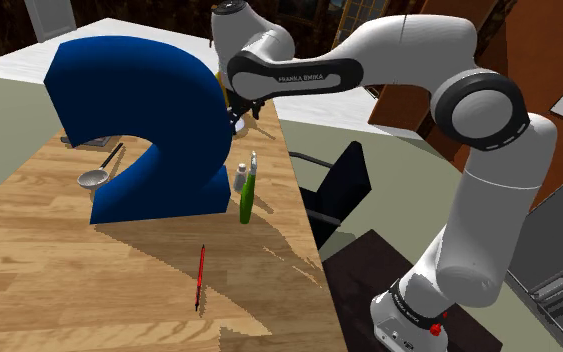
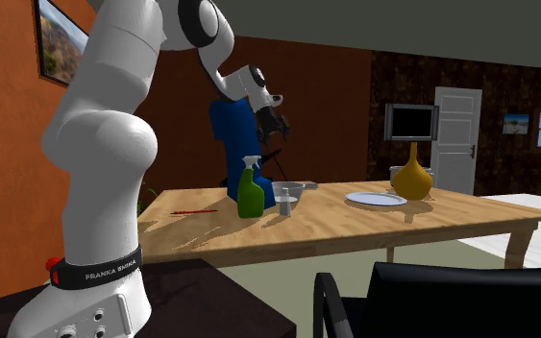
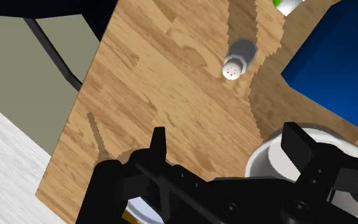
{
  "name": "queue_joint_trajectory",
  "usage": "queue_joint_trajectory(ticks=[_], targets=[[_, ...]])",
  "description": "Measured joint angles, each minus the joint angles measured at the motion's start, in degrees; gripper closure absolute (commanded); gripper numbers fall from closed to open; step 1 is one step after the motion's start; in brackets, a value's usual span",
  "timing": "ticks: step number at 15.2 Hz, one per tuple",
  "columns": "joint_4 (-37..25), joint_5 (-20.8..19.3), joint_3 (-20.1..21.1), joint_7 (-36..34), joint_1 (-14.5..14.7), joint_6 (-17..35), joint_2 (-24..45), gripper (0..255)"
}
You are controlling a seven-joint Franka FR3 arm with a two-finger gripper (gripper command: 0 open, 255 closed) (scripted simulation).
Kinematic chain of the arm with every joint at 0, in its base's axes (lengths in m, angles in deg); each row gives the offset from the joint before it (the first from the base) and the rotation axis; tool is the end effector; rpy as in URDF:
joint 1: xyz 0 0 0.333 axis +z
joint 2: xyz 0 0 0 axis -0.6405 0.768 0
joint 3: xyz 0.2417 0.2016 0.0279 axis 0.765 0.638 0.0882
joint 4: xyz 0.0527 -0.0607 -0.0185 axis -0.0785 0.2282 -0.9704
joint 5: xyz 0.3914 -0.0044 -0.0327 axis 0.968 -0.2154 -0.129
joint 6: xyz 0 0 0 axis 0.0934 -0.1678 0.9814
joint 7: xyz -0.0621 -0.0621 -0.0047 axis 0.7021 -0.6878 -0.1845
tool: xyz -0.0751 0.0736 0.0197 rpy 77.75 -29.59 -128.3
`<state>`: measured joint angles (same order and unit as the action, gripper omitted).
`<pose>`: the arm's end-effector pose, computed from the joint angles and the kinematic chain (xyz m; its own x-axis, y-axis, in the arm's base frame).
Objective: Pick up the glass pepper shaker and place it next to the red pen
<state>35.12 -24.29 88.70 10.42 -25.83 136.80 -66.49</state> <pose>0.6129 0.2363 0.4713 0.9752 0.1953 0.1038 0.1426 -0.9141 0.3796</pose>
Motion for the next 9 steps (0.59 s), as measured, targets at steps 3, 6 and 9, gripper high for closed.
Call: queue_joint_trajectory(ticks=[3, 6, 9], targets=[[1.5, -2.3, -0.2, -1.0, 0.8, 1.3, 1.3, 0], [2.7, -2.9, -0.4, -1.5, 0.8, 3.2, 2.2, 0], [4.4, -3.3, -0.6, -1.9, 0.4, 5.1, 2.8, 0]])
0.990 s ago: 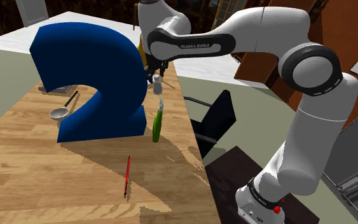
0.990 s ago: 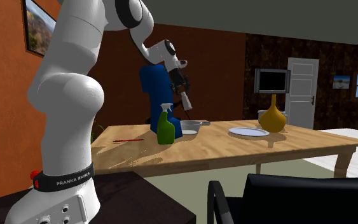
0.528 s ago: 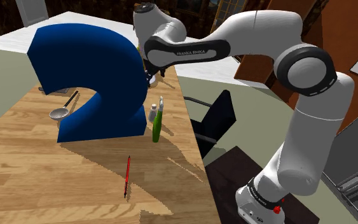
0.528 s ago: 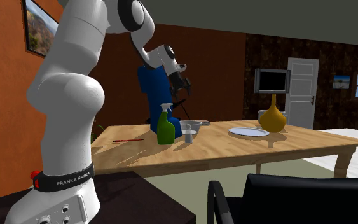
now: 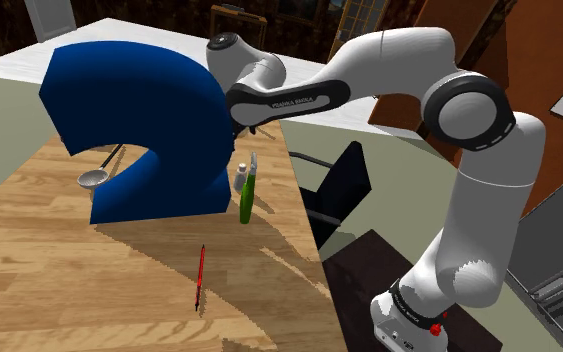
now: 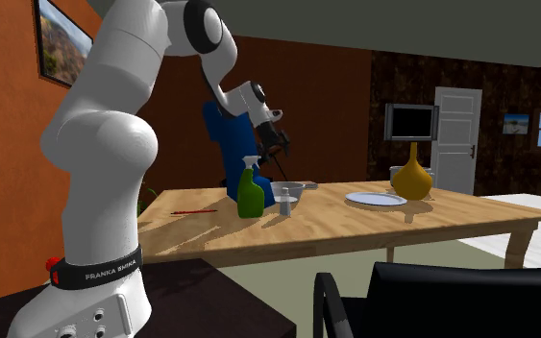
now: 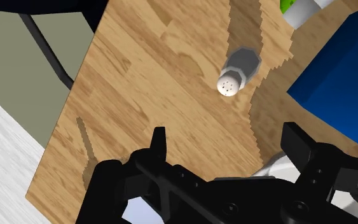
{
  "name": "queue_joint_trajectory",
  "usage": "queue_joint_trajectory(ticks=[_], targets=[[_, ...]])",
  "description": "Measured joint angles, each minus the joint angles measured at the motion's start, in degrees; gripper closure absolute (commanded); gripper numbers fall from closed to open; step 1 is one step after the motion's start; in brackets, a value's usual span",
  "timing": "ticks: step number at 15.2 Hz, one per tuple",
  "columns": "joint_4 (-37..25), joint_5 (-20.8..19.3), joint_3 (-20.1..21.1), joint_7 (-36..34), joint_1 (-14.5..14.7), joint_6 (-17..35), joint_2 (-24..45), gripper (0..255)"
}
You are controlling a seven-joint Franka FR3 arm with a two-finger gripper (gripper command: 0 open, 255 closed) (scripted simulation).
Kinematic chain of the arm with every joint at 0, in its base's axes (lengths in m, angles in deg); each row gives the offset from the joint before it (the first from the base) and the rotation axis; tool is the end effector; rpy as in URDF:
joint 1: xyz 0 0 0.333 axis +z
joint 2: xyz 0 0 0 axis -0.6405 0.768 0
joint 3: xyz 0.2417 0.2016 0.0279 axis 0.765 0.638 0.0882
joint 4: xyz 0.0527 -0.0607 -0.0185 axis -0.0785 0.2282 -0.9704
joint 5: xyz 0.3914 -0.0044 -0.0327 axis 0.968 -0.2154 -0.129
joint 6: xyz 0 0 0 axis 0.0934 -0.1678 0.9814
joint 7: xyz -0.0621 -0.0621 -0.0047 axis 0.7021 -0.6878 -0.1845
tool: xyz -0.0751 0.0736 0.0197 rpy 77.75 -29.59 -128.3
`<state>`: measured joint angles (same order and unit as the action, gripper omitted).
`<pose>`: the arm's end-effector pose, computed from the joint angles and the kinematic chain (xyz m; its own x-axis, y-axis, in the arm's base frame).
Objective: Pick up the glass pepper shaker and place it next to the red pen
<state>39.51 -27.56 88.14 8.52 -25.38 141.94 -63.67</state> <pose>0.6151 0.2393 0.4108 0.9702 0.2279 0.0819 0.1747 -0.8928 0.4152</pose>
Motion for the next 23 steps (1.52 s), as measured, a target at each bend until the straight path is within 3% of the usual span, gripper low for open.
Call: queue_joint_trajectory(ticks=[6, 7, 16, 17, 19, 23], targets=[[0.3, -0.1, -0.1, 0.0, -0.1, 0.5, 0.3, 0], [0.3, -0.1, -0.1, 0.0, -0.1, 0.5, 0.3, 255], [0.4, -0.1, -0.1, 0.0, -0.1, 0.5, 0.2, 255], [0.4, -0.1, -0.1, 0.0, -0.1, 0.5, 0.2, 0], [0.5, 0.8, 0.0, 0.6, -0.7, 1.5, 0.6, 0], [2.6, 7.8, 1.0, 6.2, -5.7, 8.1, 3.0, 0]])
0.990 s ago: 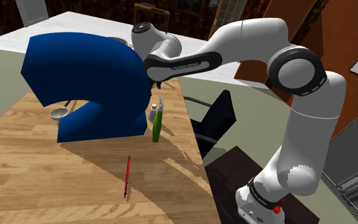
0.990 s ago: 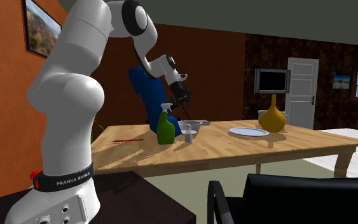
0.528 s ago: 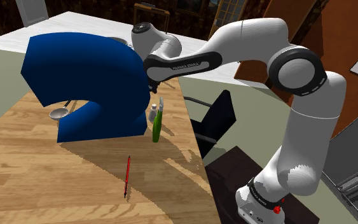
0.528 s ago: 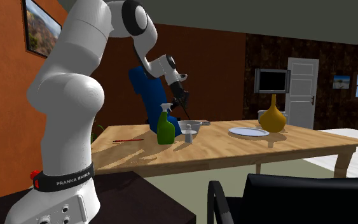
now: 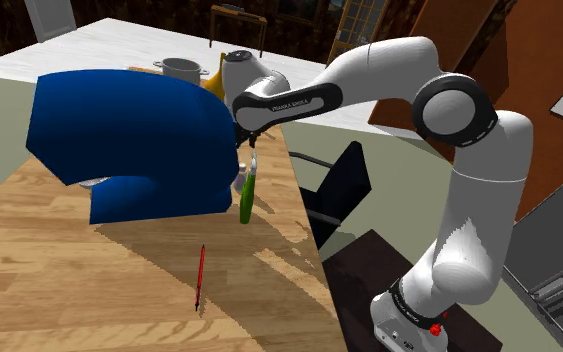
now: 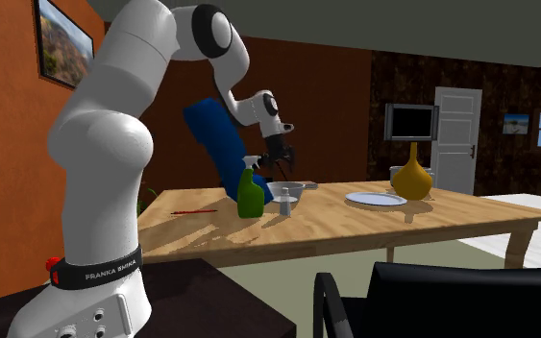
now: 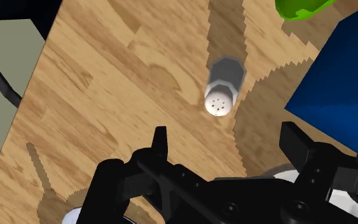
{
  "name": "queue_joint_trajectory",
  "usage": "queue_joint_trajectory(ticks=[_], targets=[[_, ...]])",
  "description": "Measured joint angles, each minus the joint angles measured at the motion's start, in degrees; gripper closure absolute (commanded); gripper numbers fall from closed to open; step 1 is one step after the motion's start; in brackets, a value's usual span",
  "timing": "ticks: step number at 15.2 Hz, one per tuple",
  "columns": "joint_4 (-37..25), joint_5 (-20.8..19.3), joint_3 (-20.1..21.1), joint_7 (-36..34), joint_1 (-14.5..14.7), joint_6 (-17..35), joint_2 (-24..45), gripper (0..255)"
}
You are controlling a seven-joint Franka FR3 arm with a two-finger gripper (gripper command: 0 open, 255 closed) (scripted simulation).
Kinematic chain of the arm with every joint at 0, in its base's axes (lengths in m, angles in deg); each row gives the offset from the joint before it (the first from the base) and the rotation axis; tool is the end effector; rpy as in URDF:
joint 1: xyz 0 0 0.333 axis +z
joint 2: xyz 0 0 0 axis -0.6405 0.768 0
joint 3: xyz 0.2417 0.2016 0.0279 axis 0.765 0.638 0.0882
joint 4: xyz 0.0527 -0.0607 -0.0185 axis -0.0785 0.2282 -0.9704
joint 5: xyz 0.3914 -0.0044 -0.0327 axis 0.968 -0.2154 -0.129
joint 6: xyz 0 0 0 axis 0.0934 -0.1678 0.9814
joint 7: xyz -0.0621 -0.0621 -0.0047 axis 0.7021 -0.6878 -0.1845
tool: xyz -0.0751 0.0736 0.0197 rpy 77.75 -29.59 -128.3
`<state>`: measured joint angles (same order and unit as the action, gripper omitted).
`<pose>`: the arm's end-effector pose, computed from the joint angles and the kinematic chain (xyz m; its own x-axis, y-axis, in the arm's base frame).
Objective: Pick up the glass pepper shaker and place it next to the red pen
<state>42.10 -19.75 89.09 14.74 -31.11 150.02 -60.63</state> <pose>0.6339 0.2032 0.3633 0.9732 0.2253 0.0467 0.2056 -0.9426 0.2630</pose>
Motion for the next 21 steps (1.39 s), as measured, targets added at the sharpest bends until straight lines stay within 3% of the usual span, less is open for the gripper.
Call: queue_joint_trajectory(ticks=[3, 5, 18, 19, 21], targets=[[1.7, 6.1, 1.4, 5.3, -4.2, 4.9, 2.4, 0], [1.6, 7.4, 1.7, 6.4, -5.1, 6.7, 4.3, 0], [2.3, 7.0, 1.3, 6.4, -5.4, 10.3, 7.2, 0], [2.3, 7.0, 1.3, 6.4, -5.4, 10.3, 7.2, 255], [2.3, 7.0, 1.3, 6.4, -5.4, 10.3, 7.2, 255]])
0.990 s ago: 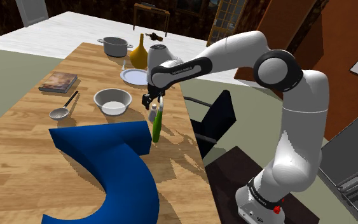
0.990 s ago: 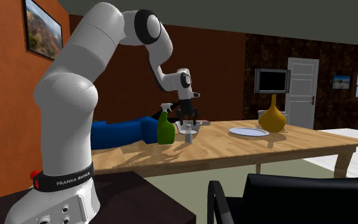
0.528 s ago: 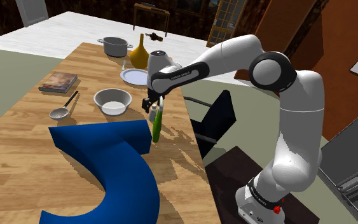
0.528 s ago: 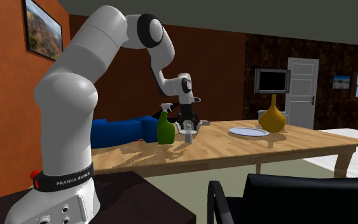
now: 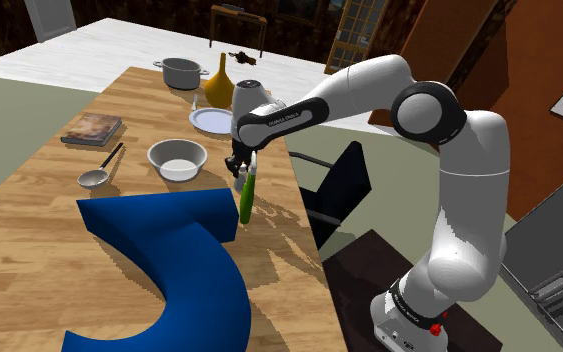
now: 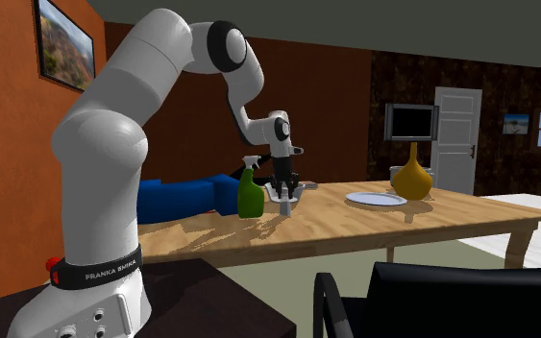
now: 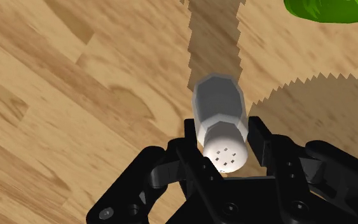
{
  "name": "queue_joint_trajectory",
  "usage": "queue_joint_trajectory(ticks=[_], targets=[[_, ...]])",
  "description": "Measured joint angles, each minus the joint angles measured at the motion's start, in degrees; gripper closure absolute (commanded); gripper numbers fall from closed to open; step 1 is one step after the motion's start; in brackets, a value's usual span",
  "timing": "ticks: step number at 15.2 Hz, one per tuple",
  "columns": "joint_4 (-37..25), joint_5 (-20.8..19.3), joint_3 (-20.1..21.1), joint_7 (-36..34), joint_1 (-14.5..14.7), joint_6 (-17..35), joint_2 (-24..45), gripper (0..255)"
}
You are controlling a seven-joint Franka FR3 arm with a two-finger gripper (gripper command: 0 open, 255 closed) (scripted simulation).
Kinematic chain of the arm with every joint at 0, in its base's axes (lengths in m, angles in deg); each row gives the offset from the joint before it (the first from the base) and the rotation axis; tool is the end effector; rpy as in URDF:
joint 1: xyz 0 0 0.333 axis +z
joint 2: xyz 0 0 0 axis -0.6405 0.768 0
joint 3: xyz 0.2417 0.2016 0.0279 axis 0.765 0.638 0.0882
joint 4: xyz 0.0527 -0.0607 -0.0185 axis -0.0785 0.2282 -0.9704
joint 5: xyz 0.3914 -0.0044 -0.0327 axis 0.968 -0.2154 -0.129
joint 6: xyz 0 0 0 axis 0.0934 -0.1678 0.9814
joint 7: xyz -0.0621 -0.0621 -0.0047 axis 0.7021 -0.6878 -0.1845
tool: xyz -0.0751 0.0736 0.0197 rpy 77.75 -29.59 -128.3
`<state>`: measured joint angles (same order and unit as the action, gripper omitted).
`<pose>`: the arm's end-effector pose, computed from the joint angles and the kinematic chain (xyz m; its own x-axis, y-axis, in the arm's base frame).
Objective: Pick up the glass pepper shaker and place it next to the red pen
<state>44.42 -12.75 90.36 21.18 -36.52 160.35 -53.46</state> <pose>0.6495 0.1700 0.2781 0.9742 0.2247 0.0196 0.2218 -0.9700 0.0999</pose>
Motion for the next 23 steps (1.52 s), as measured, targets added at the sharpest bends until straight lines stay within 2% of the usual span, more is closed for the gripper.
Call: queue_joint_trajectory(ticks=[9, 23], targets=[[0.0, 0.1, 0.1, 0.1, 0.0, -0.2, -0.2, 255], [-2.9, 2.2, 1.2, 2.1, -0.7, -8.1, -5.4, 255]])
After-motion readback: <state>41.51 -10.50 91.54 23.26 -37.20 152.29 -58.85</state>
